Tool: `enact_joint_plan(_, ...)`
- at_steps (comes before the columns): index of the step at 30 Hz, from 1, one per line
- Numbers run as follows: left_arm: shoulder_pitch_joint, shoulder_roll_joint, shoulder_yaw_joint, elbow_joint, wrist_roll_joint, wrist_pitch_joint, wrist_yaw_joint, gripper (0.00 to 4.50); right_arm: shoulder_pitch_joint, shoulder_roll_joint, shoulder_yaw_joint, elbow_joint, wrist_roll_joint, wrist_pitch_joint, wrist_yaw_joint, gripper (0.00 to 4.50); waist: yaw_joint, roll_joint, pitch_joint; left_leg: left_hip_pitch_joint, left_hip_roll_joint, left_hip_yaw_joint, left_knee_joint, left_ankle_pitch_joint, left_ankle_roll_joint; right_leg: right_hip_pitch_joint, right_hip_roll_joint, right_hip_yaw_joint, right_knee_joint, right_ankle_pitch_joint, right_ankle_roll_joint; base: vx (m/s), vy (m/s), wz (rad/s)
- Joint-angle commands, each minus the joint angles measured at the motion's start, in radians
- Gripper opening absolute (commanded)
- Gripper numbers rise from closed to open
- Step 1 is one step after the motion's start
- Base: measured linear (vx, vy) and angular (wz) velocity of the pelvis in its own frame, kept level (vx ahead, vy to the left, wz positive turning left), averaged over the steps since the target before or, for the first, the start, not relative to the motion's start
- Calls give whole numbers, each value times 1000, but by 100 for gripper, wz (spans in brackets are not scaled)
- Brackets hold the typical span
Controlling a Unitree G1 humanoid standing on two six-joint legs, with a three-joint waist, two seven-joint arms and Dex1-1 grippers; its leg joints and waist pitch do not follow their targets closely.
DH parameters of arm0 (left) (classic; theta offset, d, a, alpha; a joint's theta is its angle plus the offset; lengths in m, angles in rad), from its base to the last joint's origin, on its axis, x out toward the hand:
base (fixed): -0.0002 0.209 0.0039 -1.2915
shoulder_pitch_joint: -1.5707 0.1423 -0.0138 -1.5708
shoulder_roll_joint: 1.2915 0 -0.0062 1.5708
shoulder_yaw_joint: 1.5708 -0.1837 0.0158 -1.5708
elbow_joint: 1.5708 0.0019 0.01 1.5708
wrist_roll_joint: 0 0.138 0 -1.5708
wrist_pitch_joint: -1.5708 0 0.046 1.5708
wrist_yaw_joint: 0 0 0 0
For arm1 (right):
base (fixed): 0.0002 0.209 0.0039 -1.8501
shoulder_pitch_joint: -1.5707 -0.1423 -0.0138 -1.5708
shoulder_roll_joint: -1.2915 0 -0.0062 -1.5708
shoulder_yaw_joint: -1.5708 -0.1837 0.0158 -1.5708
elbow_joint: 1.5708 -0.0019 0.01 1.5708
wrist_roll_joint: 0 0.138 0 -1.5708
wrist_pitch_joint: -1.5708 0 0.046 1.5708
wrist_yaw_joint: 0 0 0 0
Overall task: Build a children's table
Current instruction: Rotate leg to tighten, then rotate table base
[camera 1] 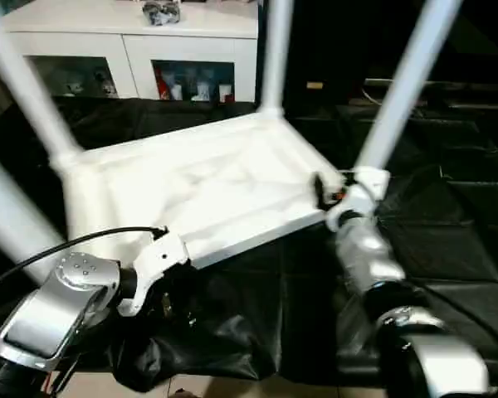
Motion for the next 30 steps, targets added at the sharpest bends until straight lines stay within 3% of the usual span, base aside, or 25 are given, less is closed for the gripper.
enact_joint_plan(1, 4, 10, 18, 20, 21, -13, 33, 445, -23, -75, -68, 28, 23, -48, -46, 376, -9, 6, -58, 21, 10, -7, -68, -317, -31, 24, -24, 24, -64, -309, -157, 0, 0, 0)
enact_joint_plan(3, -6, -6, 25, 37, 28, -37, 58, 445, -28, -104, -78, 43, 24, -56, -48, 376, -13, 4, -60, 17, 9, -7, -65, -307, -28, 27, -23, 23, -61, -283, -164, 0, 0, 0)
enact_joint_plan(6, -19, -35, 40, 71, 39, -88, 99, 445, -28, -139, -89, 55, 26, -60, -42, 376, -8, 9, -61, 24, 7, -3, -57, -323, -21, 21, -21, 24, -63, -287, -167, 0, 0, 0)
enact_joint_plan(8, -16, -57, 68, 80, 27, -109, 132, 445, -24, -163, -84, 56, 18, -63, -6, 376, -9, 12, -61, 19, 9, -4, -58, -314, -22, 25, -20, 21, -62, -275, -172, 0, 0, 0)
enact_joint_plan(10, -6, -59, 84, 76, 13, -127, 133, 445, -21, -172, -76, 56, 11, -62, 23, 376, -11, 8, -63, 11, 7, -6, -56, -300, -15, 30, -20, 19, -58, -245, -179, 0, 0, 0)
enact_joint_plan(13, 53, -36, 141, 24, -52, -132, 88, 445, 11, -181, -31, 39, -28, -72, 98, 376, -20, 8, -63, 1, 7, -8, -56, -283, -1, 36, -23, 17, -55, -237, -192, 0, 0, 0)
enact_joint_plan(16, 96, -12, 182, -9, -107, -128, 44, 445, 41, -175, -3, 20, -46, -84, 137, 376, -28, 8, -67, 1, 7, -7, -52, -263, 15, 34, -21, 18, -53, -205, -210, 0, 0, 0)
enact_joint_plan(19, 132, 20, 214, -8, -137, -133, 9, 445, 69, -167, 21, -10, -61, -91, 167, 376, -30, 10, -62, 2, 8, -5, -51, -268, 30, 29, -19, 18, -54, -213, -225, 0, 0, 0)
enact_joint_plan(20, 146, 32, 226, -5, -144, -135, -2, 445, 81, -165, 31, -23, -67, -97, 179, 376, -33, 7, -60, -1, 8, -6, -53, -283, 29, 30, -20, 19, -56, -242, -217, 0, 0, 0)
enact_joint_plan(22, 179, 74, 286, 24, -154, -153, -26, 445, 136, -157, 56, -97, -81, -103, 202, 376, -31, 8, -55, 7, 11, -6, -56, -334, 20, 20, -19, 21, -65, -320, -192, 0, 0, 0)
enact_joint_plan(25, 188, 100, 332, 53, -165, -168, -23, 445, 180, -145, 52, -163, -74, -87, 207, 376, -30, 12, -51, 17, 13, -8, -60, -390, 1, 10, -17, 23, -70, -374, -177, 0, 0, 0)
enact_joint_plan(26, 189, 103, 336, 56, -165, -169, -24, 445, 186, -144, 53, -171, -74, -86, 208, 376, -29, 13, -50, 16, 12, -9, -62, -399, -2, 11, -17, 23, -71, -382, -173, 0, 0, 0)
enact_joint_plan(28, 208, 168, 397, 110, -162, -183, -41, 445, 304, -125, 82, -321, -86, -73, 197, 376, -26, 8, -46, 14, 11, -13, -67, -427, -8, 10, -18, 24, -76, -427, -139, 0, 0, 0)
enact_joint_plan(30, 207, 180, 417, 126, -164, -189, -39, 445, 348, -117, 81, -372, -90, -74, 176, 376, -27, 11, -46, 19, 11, -17, -69, -453, -19, 5, -18, 24, -81, -462, -128, 0, 0, 0)
